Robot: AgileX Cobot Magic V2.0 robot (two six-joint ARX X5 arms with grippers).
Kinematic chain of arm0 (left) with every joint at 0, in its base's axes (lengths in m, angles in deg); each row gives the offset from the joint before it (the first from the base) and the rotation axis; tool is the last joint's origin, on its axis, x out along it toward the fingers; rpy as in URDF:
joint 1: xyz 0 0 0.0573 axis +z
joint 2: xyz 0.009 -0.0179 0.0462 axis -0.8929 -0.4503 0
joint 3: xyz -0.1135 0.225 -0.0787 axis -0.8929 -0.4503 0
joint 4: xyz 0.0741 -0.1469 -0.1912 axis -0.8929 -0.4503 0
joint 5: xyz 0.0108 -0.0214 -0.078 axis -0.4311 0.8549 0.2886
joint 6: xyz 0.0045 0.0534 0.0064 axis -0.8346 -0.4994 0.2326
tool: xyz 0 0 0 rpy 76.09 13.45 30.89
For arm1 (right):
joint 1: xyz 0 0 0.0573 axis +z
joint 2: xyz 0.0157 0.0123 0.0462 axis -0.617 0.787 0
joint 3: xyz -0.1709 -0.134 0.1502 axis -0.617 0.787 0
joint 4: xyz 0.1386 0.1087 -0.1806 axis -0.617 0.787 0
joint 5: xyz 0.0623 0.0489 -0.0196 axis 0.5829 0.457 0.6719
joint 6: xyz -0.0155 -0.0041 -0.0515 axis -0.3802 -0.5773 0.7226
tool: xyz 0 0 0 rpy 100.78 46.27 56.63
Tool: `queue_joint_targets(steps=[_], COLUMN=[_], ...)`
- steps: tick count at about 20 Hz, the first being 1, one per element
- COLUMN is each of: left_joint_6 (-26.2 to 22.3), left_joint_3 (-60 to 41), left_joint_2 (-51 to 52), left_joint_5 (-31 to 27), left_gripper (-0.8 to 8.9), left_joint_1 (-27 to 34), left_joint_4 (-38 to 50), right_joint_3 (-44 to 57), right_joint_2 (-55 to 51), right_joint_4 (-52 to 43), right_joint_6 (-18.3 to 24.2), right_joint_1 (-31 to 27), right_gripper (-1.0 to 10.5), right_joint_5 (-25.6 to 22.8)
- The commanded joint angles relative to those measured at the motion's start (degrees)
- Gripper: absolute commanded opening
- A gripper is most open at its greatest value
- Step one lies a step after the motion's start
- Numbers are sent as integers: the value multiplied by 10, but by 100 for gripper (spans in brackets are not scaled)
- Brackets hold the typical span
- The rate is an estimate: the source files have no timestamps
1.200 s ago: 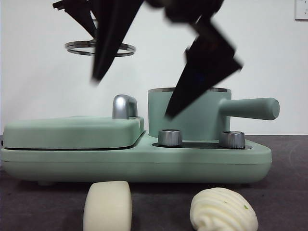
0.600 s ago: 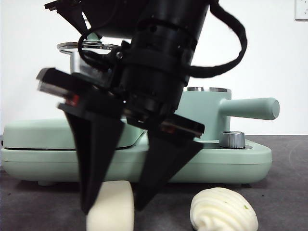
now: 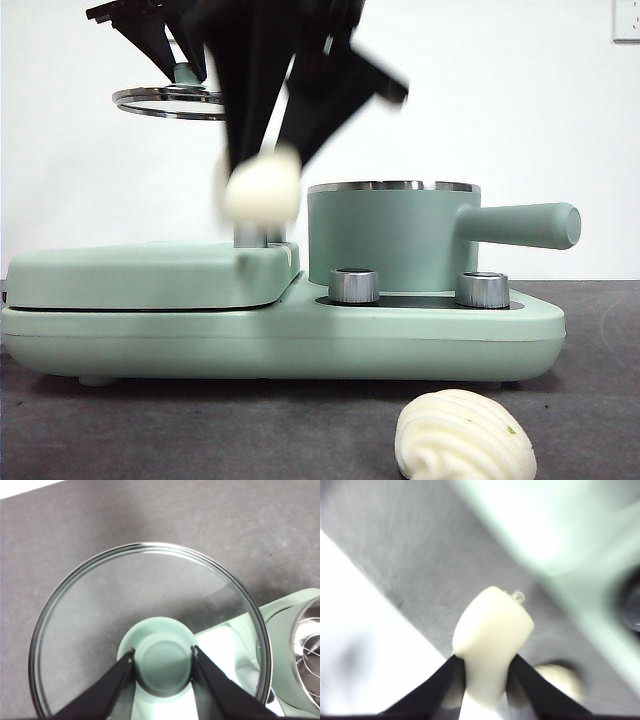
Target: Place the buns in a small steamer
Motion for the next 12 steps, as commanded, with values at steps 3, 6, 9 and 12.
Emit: queue_joint_targets(steps=[3,6,9,12], left_joint_6=[9,10,12,14], left_joint_3=[25,25,25,25], left_joint_2=[5,5,5,5], left_joint_5=[0,0,1,1], left_gripper=[55,55,55,55], left_joint_1=[-2,-2,-2,-2], left_joint_4=[15,16,19,22], right_joint_3=[-173,-254,-284,-285], right_joint_2=[43,84,126,165], right_joint_4=[61,84,89,88], right_joint_6=[61,73,79,92], right_joint_1=[-67,-129,-176,-206], right_gripper=[103,106,108,111], right_joint_5=[-50,-49,-38,-7])
